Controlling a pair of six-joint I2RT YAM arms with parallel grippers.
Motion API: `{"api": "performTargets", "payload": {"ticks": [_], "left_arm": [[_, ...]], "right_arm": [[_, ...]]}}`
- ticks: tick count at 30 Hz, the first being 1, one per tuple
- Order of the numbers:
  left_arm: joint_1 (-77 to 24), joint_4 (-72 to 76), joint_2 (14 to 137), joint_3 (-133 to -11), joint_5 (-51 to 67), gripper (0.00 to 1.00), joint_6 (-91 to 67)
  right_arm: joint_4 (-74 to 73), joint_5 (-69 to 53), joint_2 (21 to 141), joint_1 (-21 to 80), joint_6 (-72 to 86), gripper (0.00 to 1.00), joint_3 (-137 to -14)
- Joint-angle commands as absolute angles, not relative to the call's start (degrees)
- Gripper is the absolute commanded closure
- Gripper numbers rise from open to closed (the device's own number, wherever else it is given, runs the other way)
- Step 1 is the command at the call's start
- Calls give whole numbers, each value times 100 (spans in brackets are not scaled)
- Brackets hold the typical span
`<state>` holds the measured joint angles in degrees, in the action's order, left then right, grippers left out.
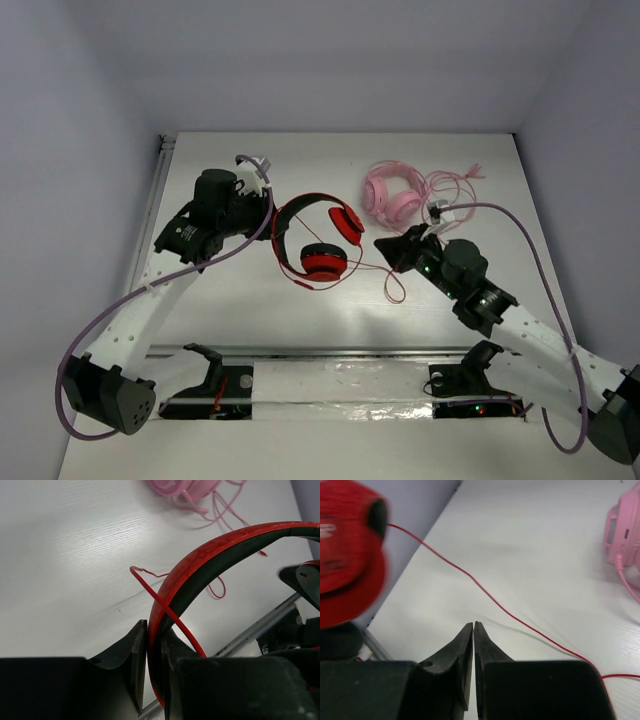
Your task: Wrap the headphones
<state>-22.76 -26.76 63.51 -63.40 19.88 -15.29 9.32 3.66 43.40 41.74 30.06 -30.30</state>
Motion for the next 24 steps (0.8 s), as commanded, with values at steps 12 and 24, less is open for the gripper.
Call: {"api": "performTargets", "payload": {"ticks": [12, 24], "left_arm": [[-2276, -2558, 5977, -6732, 3489, 100, -1477], [-2391, -2452, 6029, -6653, 3612, 100, -1468]], "right_arm": [[2680, -3382, 7443, 3463, 1705, 22, -4587], [3621, -4473, 9016, 3463, 2100, 20, -5255]]}}
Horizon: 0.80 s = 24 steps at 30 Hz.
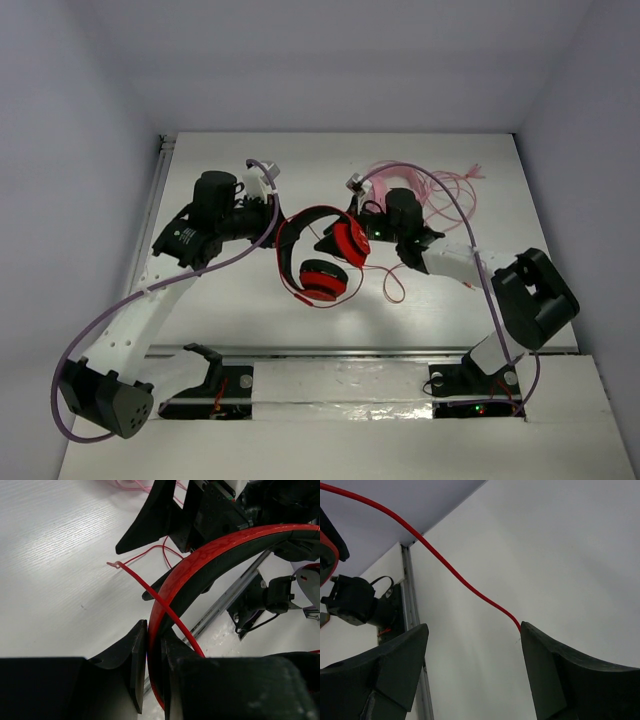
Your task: Wrap the headphones
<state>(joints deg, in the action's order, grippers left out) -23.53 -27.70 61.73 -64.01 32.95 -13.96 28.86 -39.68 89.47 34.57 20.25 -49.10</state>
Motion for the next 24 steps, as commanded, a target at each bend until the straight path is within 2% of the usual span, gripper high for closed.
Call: {"api": "performTargets", "payload": {"ticks": [1, 11, 13, 15, 16, 17, 19, 24], "left_arm": [[-2443, -2426, 6047, -6645, 3612, 100, -1468], [-2628, -2408, 6117, -6609, 3648, 100, -1494], [-2681, -2408, 6091, -6618, 3639, 100, -1485], [-2681, -2417, 6073, -6618, 3578, 100, -1477], [-2681, -2426, 6056, -6609, 3577, 100, -1477], [-2681, -2426, 6047, -6601, 3577, 100, -1459], [-2681, -2408, 6047, -6557, 3577, 100, -1459], [-2681, -2320, 6056, -6478, 3621, 100, -1468]], "right_arm": [[3691, -4543, 9096, 3463, 2135, 20, -5325], [3841, -4579, 9913, 3568, 2162, 23, -5958], [3858, -4614, 10002, 3568, 2180, 27, -6003], [4034, -4588, 9932, 3568, 2276, 49, -5925], [4060, -4518, 9853, 3568, 2294, 74, -5872], [4034, -4265, 9670, 3568, 2294, 80, -5836], [3877, -3913, 9432, 3568, 2215, 91, -5740], [3463, -2419, 8686, 3568, 2030, 100, -5494]]}}
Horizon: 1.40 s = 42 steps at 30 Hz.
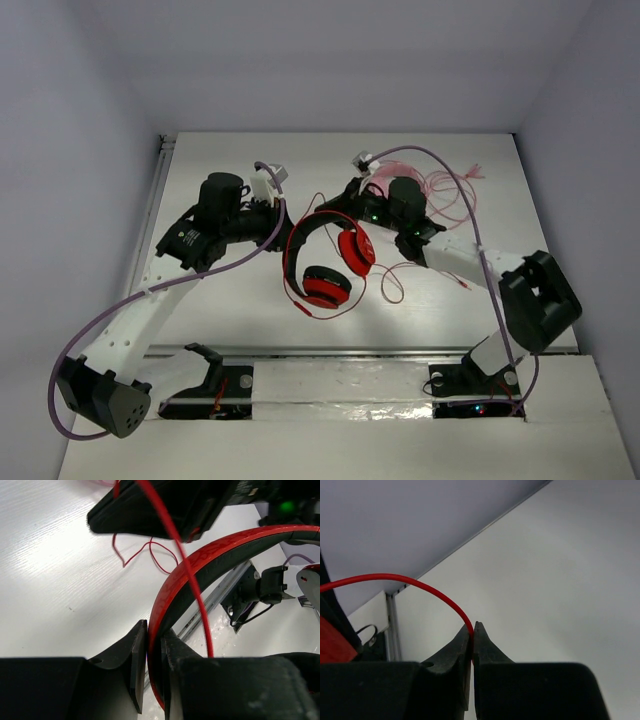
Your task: Wrap the headphones
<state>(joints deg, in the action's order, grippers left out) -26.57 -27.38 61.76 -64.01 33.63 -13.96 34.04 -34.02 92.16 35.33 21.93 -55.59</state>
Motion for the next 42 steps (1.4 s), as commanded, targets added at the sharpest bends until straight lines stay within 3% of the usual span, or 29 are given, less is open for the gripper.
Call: {"api": "performTargets", "payload": {"ticks": [1, 20, 42], "left_arm": [[-2681, -2303, 6038, -6469, 3621, 100, -1468], [-2681, -2320, 5977, -6276, 2840, 100, -1494], [-2259, -1837, 5845, -6240, 2795, 100, -1951]], "right_arm": [[3445, -2278, 8571, 3568, 2030, 100, -5441], [2734, -818, 6856, 3279, 1925, 100, -4685], [2689, -790, 6091, 3164, 2205, 100, -3859]]}}
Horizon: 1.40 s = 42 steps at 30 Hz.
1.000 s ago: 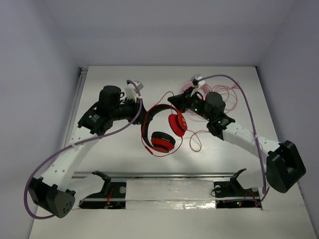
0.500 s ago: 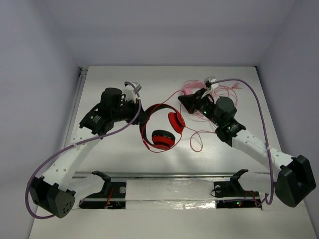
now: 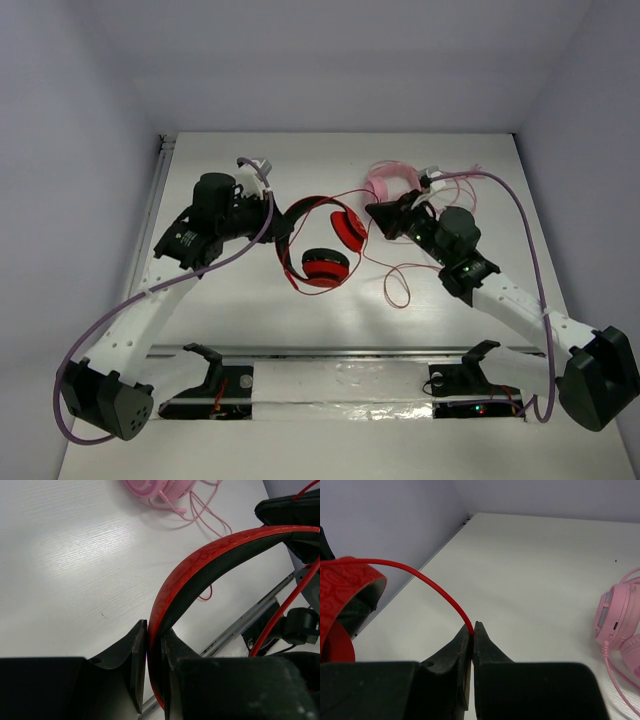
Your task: Wrap the headphones
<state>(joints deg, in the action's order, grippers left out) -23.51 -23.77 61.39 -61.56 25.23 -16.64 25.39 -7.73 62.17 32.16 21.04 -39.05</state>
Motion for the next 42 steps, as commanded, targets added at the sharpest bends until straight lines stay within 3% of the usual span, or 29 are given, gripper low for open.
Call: {"api": "performTargets", "payload": {"ticks": [1, 11, 20, 22, 23, 26, 35, 42], "left_arm": [[-2189, -1802, 5827, -6240, 2804, 100, -1995], [-2074, -1134, 5836, -6363, 2743, 100, -2636], [-2074, -1222, 5766, -6565, 1793, 100, -2663], [-2074, -1169, 5818, -6566, 1837, 100, -2716], [-2074, -1091, 5827, -6557, 1889, 100, -2742], [-2074, -1020, 5862, -6548, 1969, 100, -2812], [-2074, -862, 5836, -6688, 1819, 100, -2961], [-2074, -721, 5959, -6873, 1837, 100, -3129]], "right_arm": [[2724, -878, 6126, 3164, 2241, 100, -3832], [3199, -2758, 6846, 3164, 2663, 100, -3762], [3823, -4078, 7321, 3226, 3146, 99, -3727], [4147, -4183, 7531, 3278, 3348, 90, -3692], [4244, -4184, 7593, 3278, 3401, 76, -3665], [4596, -4148, 7760, 3278, 3594, 58, -3639], [5291, -4280, 7980, 3331, 3920, 40, -3384], [5554, -4079, 8086, 3436, 4017, 32, -3094]]}}
